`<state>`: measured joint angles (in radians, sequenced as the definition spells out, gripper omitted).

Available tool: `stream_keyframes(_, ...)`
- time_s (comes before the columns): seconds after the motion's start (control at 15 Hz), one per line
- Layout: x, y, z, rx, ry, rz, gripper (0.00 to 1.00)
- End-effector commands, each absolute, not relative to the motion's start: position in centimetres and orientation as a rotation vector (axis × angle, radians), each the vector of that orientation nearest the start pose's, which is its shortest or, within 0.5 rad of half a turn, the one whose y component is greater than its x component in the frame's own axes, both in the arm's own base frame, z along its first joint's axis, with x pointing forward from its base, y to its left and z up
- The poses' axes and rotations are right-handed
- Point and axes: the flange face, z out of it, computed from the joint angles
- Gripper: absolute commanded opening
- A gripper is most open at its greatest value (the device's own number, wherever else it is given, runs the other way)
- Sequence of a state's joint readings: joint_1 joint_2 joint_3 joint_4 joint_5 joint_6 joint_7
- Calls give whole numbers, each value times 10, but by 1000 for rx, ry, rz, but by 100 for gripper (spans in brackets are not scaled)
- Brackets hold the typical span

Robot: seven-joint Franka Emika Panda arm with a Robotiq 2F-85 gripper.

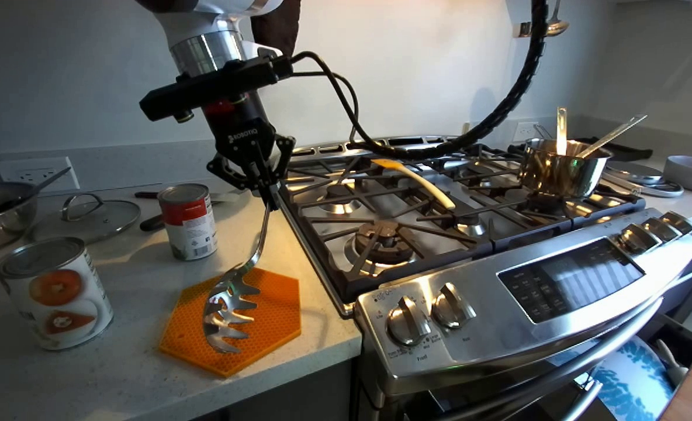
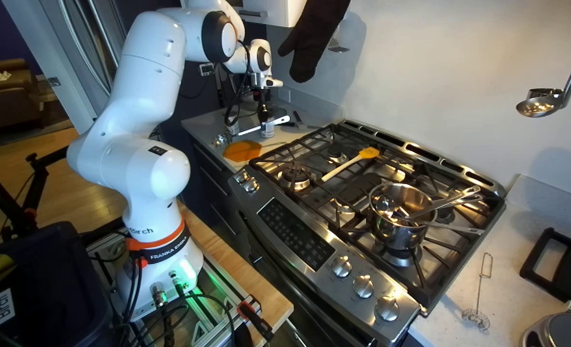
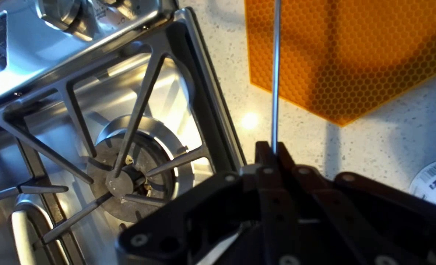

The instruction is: Put the metal object on the yellow mat

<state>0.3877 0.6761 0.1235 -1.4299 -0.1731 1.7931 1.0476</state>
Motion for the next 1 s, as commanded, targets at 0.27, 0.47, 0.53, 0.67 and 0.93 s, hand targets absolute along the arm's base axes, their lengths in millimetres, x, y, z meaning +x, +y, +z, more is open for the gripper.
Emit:
stream_keyframes(0.27, 637, 315, 247, -3350, 826, 347, 1)
stream_keyframes(0.47, 645, 318, 237, -3357, 822, 350, 1)
stream_keyframes(0.53, 647, 319, 234, -3358, 819, 352, 1)
stream_keyframes(0.67, 650, 321, 227, -3363, 804, 362, 1)
stream_keyframes(0.93, 655, 325, 214, -3371, 768, 364, 1)
